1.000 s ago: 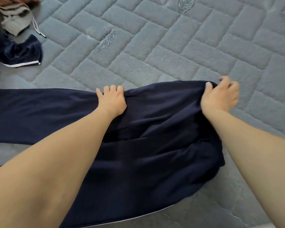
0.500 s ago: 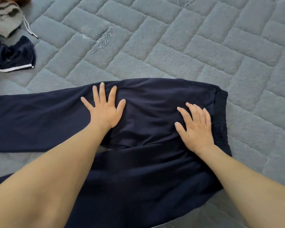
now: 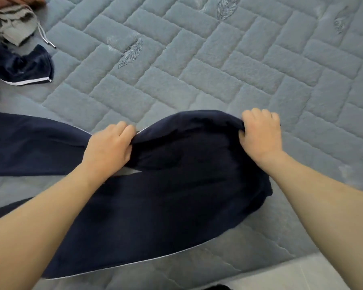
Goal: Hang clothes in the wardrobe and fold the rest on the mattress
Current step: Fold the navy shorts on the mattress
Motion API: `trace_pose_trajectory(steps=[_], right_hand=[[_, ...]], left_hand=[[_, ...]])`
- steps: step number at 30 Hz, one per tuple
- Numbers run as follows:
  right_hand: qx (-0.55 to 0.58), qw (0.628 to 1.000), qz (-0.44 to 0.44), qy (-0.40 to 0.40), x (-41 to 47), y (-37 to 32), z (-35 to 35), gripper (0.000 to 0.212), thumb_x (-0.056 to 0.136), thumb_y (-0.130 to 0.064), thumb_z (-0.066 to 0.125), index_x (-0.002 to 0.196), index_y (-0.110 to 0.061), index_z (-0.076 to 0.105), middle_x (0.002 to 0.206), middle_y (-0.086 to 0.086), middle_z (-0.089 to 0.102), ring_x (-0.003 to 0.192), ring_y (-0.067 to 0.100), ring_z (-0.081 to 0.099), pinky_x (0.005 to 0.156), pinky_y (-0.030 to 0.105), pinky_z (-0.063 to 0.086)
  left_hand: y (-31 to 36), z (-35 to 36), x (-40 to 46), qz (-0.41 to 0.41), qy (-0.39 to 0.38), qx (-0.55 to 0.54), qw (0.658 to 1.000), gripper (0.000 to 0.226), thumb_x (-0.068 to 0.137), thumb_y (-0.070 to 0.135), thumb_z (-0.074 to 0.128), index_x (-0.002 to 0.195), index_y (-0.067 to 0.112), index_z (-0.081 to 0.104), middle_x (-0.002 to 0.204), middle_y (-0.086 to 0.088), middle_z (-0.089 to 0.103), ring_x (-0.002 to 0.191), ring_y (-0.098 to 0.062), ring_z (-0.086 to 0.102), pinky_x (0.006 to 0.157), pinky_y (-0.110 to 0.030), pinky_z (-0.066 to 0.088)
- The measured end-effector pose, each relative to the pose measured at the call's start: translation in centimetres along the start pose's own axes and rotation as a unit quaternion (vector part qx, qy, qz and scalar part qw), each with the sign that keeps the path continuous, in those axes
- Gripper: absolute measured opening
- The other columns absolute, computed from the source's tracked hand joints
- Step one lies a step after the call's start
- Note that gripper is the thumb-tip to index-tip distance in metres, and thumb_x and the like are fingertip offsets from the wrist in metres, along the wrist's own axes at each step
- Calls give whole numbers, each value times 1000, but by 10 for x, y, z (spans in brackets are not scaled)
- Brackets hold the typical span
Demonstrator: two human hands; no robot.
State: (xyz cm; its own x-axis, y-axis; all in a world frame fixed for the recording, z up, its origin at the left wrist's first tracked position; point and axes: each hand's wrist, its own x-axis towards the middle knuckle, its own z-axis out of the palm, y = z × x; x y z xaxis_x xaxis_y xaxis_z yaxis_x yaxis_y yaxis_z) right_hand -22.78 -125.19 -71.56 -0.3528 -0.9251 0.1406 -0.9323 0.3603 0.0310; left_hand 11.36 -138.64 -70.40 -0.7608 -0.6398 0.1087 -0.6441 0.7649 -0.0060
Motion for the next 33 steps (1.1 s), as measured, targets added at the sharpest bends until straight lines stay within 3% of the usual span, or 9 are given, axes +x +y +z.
trace_pose_trajectory(steps=[6,9,14,15,18,21,24,27,33], right_hand=[[30,985,16,-169,-147,23,-5,37,53,-1,72,86,-11,58,88,10,50,80,33,49,72,41,37],[153,943,154,-252,-182,23,8,42,66,-6,65,107,-15,58,112,9,46,104,33,43,92,40,36],[484,576,655,-69,-145,-19,9,83,77,-45,76,144,-27,31,142,5,31,116,24,46,96,38,41],[431,598,666,-116,-139,-29,8,91,78,-45,74,149,-28,20,148,6,23,123,27,41,101,43,39],[162,836,494,-175,-152,-72,6,98,77,-20,64,156,-20,5,160,11,6,144,34,15,113,59,17],[142,966,182,-121,-173,-143,2,83,71,-9,58,150,-13,32,157,13,24,144,33,23,117,55,10],[208,947,32,-242,-170,-216,2,51,84,-17,53,135,-16,55,146,9,44,133,29,39,111,45,29],[188,927,-16,-323,-144,-268,3,36,93,-21,44,125,-23,59,131,3,52,119,27,47,98,42,35],[196,910,-103,-351,-100,-362,-8,30,92,-37,46,109,-16,59,113,6,59,104,31,57,83,40,41]], left_hand=[[50,-2,-143,138,-269,-27,953,44,60,31,83,91,17,55,81,-2,57,63,-27,59,44,-33,48],[82,19,-180,85,-420,41,903,39,89,39,51,124,23,46,118,1,51,101,-24,55,63,-35,43],[107,27,-173,32,-358,4,933,25,88,26,58,113,22,54,99,5,57,88,-21,59,58,-37,49],[109,29,-173,35,-341,-7,939,26,86,27,60,111,22,55,98,4,57,86,-21,59,57,-36,49],[113,29,-184,17,-408,-25,912,38,87,39,48,120,22,44,112,3,47,99,-22,51,74,-35,46],[124,24,-222,0,-445,-16,895,65,85,43,40,143,14,32,136,-7,36,121,-30,39,106,-45,34],[114,6,-264,-1,-479,-87,873,87,85,31,43,158,17,-2,160,-5,6,148,-27,6,119,-58,3],[41,-14,-278,-7,-388,-133,912,62,80,20,51,142,23,46,148,0,39,135,-27,39,113,-43,31],[-151,-14,-242,-478,-140,-174,849,26,89,10,46,111,15,58,120,-9,53,105,-32,55,83,-38,42]])
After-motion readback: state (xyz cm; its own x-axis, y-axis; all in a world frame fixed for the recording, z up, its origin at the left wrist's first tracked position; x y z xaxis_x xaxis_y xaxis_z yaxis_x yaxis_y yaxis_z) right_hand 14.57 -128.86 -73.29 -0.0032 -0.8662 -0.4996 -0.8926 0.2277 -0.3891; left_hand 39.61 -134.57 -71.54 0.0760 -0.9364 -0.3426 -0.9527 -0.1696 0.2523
